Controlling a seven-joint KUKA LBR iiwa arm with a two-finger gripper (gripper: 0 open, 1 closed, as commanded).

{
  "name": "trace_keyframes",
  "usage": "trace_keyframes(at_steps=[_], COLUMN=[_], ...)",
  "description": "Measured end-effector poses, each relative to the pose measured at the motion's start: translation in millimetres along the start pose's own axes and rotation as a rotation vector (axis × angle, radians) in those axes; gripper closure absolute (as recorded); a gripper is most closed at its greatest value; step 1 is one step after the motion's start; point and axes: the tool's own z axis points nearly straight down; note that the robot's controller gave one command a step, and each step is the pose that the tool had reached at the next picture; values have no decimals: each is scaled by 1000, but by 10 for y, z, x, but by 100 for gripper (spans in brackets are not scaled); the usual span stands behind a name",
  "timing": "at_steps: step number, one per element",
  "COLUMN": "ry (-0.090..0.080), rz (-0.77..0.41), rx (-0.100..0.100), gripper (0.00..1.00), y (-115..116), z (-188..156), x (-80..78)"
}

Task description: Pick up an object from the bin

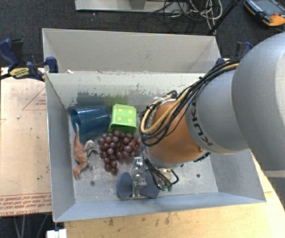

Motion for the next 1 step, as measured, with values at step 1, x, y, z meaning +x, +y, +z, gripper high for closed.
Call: trace_keyframes(at_steps=[1], ry=[4], rz=[-1], rx=[0], gripper=[100], y=[1], z=[-32], x=[5])
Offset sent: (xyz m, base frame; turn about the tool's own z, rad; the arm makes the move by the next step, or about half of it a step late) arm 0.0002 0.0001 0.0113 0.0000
